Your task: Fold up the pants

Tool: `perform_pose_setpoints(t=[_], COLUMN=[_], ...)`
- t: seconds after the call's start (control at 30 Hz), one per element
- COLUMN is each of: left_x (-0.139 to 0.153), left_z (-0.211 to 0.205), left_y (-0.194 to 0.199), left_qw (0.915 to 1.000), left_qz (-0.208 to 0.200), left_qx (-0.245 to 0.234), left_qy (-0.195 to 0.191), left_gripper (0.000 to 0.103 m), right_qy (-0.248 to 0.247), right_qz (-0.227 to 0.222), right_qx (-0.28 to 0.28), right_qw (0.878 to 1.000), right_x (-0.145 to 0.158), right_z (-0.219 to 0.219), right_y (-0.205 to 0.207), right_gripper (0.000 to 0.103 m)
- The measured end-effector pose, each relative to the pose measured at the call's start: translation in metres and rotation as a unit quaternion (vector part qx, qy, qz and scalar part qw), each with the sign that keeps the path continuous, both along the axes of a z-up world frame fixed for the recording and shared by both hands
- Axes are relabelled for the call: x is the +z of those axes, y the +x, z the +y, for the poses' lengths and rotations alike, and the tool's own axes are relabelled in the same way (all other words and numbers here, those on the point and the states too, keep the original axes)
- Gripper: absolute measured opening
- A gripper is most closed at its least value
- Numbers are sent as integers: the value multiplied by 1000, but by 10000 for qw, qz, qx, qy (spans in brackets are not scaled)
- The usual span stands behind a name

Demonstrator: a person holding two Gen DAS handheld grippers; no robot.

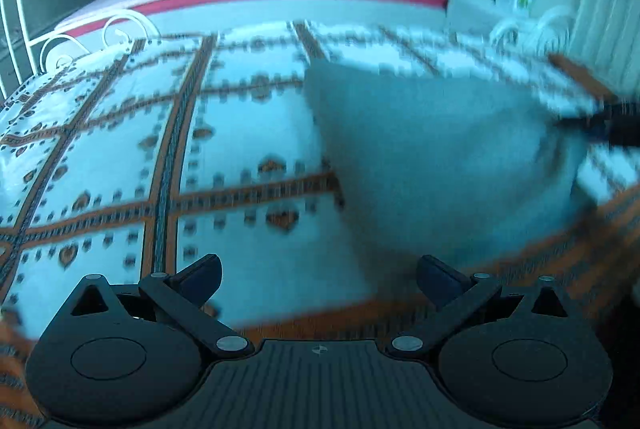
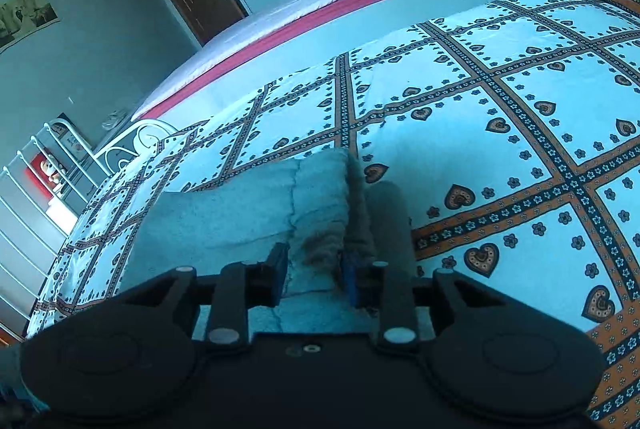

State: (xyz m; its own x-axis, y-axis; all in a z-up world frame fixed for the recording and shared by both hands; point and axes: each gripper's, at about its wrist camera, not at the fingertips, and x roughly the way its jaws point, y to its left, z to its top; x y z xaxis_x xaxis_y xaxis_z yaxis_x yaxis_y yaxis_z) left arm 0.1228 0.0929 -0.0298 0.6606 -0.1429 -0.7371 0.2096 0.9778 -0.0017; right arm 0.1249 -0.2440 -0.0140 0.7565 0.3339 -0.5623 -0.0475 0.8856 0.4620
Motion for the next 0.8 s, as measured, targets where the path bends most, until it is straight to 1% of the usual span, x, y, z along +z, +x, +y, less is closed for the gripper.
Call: perform_pose_setpoints(t=[0.13,0.23,0.33,0.37,0.43,0.5,0.63,0.7,0.8], left_x=[-16,-21,-20,-22,-29,-32,-29,-28,-29], left_z=[-10,-17,-18,-19,-19,-19,-20,-22,-23], left_y=[-7,-2,5,7,11,12,11,11,11], left_qw=[9998,9998,9987,9981,9963,9950,9946,9953,9954], left_qz=[142,71,-77,-91,-122,-110,-172,-157,-270], left_qx=[0,169,488,590,856,983,1011,946,882], left_qy=[163,86,-140,-129,21,108,152,145,242], left_gripper=[103,103,103,103,103,103,103,103,103], right_qy=[48,8,-32,-37,-84,-154,-296,-270,-272], right_qz=[-13,-28,17,27,22,39,33,17,33], right_qx=[-1,21,31,38,61,126,196,199,193], right_qw=[10000,10000,10000,10000,9999,9998,9994,9994,9994], right_x=[1,1,-1,-2,-2,-3,-4,-3,-4], right_z=[5,10,12,12,12,14,17,16,17], right_y=[1,1,0,0,-2,-3,-4,-5,-4], right_gripper=[33,39,39,39,38,38,38,38,40])
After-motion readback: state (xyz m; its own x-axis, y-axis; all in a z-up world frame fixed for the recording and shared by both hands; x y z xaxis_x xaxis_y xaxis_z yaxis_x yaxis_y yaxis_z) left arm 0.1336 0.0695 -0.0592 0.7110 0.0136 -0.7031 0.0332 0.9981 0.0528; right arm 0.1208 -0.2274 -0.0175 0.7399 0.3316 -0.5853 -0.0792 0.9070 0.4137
